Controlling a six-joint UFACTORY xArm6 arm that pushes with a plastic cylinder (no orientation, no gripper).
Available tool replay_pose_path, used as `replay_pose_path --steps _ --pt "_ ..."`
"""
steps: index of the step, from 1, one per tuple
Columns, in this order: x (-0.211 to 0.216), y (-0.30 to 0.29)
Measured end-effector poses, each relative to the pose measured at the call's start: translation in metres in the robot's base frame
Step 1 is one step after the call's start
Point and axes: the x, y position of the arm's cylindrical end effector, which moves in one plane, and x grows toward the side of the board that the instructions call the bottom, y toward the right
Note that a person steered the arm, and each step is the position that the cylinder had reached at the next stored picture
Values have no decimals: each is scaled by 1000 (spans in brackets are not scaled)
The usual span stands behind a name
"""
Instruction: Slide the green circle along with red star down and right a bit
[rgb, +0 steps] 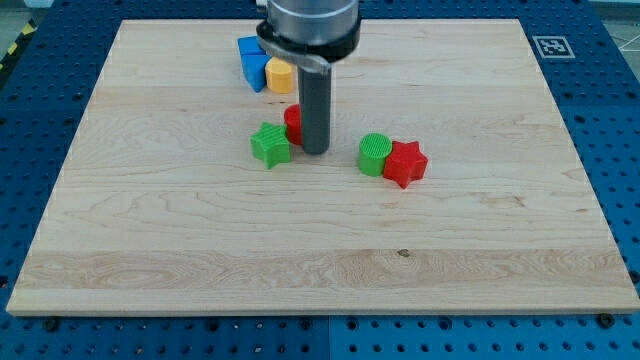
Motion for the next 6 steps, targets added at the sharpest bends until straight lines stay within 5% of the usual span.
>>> replay_pose_path --steps 6 --pt "15 77"
